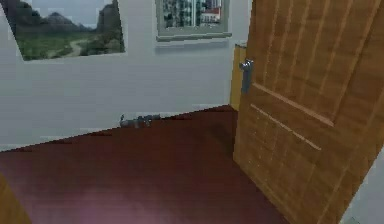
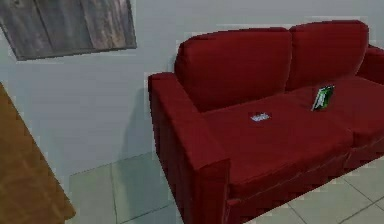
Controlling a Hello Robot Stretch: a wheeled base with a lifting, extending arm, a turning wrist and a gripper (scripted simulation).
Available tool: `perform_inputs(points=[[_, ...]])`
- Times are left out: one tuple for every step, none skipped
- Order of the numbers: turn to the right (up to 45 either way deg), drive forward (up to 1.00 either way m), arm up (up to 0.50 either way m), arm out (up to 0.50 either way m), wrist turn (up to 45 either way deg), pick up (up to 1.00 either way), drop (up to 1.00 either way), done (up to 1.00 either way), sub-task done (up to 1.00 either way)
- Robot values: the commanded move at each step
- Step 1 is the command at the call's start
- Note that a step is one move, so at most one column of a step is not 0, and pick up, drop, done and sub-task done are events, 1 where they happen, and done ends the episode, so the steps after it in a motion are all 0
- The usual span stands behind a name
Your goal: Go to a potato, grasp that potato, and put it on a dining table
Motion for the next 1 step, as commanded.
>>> perform_inputs(points=[[0.0, 1.00, 0.00, 0.00, 0.0, 0.00, 0.00, 0.00, 0.00]])
